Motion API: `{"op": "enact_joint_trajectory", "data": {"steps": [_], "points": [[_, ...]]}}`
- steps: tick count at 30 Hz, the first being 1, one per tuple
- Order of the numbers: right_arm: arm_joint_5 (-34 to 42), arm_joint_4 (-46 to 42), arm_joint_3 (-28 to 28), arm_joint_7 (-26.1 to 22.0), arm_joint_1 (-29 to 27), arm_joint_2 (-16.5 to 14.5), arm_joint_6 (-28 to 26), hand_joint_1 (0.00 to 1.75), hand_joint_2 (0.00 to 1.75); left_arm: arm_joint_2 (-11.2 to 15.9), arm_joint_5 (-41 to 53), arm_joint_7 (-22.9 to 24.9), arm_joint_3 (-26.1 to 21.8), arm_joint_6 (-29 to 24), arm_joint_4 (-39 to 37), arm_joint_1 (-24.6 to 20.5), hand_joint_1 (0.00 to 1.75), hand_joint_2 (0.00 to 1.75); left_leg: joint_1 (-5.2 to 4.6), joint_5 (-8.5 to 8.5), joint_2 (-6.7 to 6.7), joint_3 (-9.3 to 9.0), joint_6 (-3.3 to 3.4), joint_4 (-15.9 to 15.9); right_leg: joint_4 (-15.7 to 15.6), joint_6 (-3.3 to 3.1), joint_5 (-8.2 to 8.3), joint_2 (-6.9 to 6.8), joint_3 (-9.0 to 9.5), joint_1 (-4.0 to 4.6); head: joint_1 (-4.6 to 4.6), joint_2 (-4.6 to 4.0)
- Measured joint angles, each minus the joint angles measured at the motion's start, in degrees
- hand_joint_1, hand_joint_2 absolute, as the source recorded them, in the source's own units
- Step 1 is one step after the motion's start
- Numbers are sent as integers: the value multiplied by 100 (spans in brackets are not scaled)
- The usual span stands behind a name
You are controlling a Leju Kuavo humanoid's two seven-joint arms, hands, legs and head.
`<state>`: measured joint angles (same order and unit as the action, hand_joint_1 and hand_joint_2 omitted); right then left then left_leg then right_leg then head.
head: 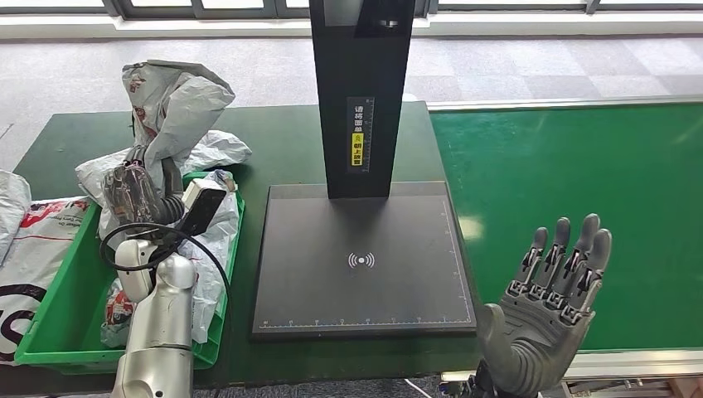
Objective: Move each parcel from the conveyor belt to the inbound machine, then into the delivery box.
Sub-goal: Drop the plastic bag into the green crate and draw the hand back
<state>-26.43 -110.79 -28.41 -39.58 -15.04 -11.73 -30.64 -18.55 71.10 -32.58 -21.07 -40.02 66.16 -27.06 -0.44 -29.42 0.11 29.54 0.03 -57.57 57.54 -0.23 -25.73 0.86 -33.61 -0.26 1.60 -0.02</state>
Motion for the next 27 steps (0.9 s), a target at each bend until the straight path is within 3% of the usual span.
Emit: {"op": "enact_joint_trajectory", "data": {"steps": [8, 9, 12, 13, 16, 21, 27], "points": [[0, 0, 1, 0, 1, -1, 0, 0, 175, -8, 11, 3, -4, 0, -8, -1, 175, 175, 0, 0, 0, 0, 0, 0, 0, 0, 0, 0, 0, 0, 0, 0], [0, 0, 1, 0, 1, -1, 0, 0, 175, -8, 12, 3, -4, 0, -8, -1, 168, 175, 0, 0, 0, 0, 0, 0, 0, 0, 0, 0, 0, 0, 0, 0], [-2, 0, 2, 1, 1, -1, -4, 0, 175, -8, 7, 26, -4, 0, -14, -4, 37, 175, 0, 0, 0, 0, 0, 0, 0, 0, 0, 0, 0, 0, 0, 0], [-5, 0, 2, 2, 1, -1, -10, 0, 175, -8, -23, 50, -4, 0, -24, -9, 0, 131, 0, 0, 0, 0, 0, 0, 0, 0, 0, 0, 0, 0, 0, 0], [-14, 0, 2, 11, 2, -1, -74, 0, 175, -9, -285, 36, -16, 0, -83, -50, 0, 0, 0, 0, -1, 0, 0, 0, 0, 0, 0, 0, 0, 0, 0, 0], [-4, 0, 2, 13, 3, -1, -264, 0, 175, -47, -1554, -611, -167, -2, -140, -152, 0, 0, 0, 0, 0, -1, 0, 0, 0, 0, 0, -1, 0, 0, 0, 0], [51, 0, 1, -1, 5, -1, -430, 0, 175, -46, -2710, -714, -93, -2, -228, -163, 0, 0, 0, 0, -5, -1, 0, 0, 0, 0, 0, -2, -1, 0, 0, 0]]}}
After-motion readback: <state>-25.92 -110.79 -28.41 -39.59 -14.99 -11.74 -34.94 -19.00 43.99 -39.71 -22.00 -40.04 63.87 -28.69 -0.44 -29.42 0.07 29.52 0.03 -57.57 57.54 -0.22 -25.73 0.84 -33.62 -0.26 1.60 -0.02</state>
